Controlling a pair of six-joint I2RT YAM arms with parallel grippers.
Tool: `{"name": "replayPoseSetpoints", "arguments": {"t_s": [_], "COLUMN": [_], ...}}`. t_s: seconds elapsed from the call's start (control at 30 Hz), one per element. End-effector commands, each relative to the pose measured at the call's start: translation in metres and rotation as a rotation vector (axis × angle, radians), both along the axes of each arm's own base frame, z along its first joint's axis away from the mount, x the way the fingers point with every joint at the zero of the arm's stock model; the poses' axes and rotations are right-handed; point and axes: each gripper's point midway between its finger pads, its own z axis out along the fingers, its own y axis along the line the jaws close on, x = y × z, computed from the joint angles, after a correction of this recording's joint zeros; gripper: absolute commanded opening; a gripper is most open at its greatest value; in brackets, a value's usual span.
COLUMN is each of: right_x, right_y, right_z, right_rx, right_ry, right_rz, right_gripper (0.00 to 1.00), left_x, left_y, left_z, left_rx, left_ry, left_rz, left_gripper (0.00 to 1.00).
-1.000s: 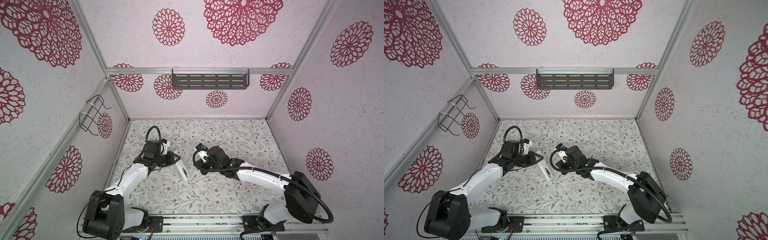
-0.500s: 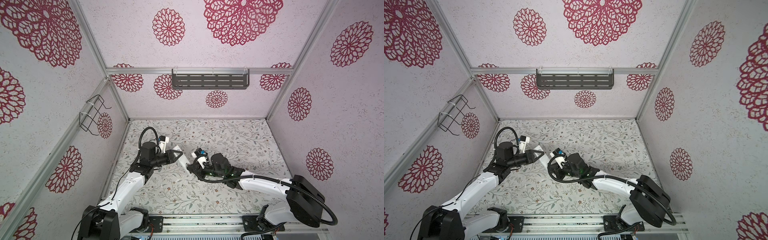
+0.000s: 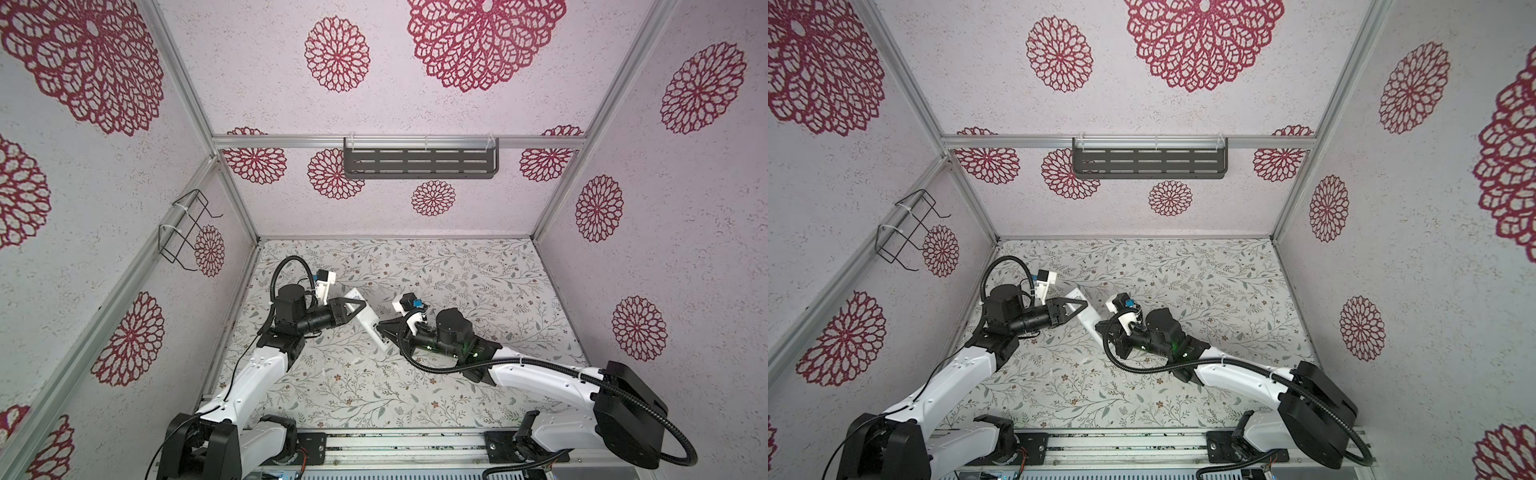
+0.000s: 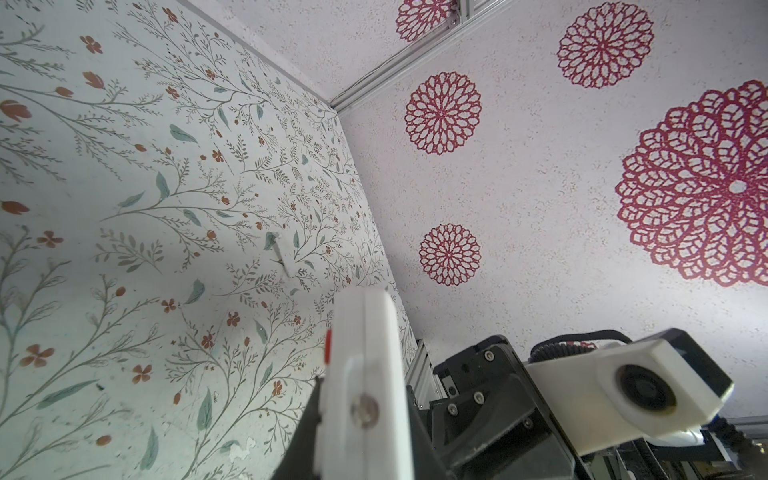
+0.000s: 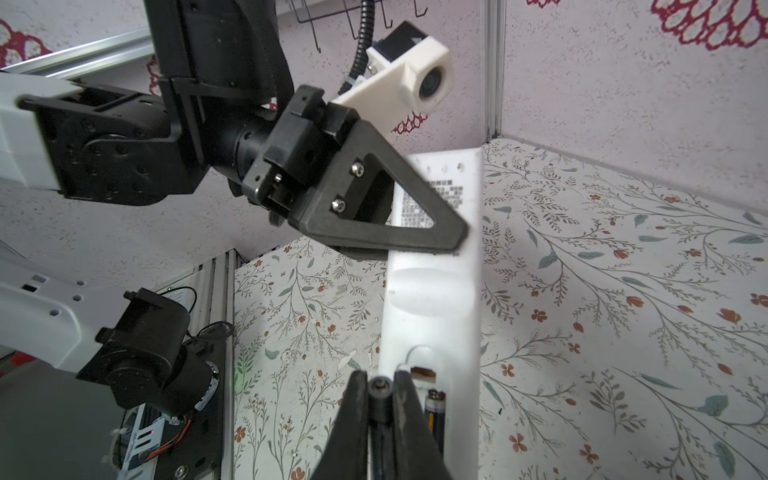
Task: Load the batteries into the remote control
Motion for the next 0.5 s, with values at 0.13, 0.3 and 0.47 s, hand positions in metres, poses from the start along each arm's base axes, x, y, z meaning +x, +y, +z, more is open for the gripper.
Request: {"name": "replayPoseSetpoints", "arguments": {"t_s": [0.13,0.3,0.47], "right_x": [0.002,0.001,0.003], "right_y": [0.002,0.003,0.003], "right_z": [0.012,0.005,-0.007], "right_rx": [0.042,0.037,0.000], "right_ry": [-0.059,-0.048,-0.033], "right_rz": [-0.007,-0.003,-0.015], "right_gripper": [0.12,0.12,0.11], "left_x": [-0.004,-0.003,-0.002], "left_y": [0.000,0.002,0.003], "left_z": [0.026,0.029,0.031], "left_rx": [-0.071,-0.095,-0.111], "left_ry": [-0.083,-0.089,-0.091], "left_rz": [-0.025,-0.024,-0.023], "left_gripper": [0.00,0.00,0.00]}}
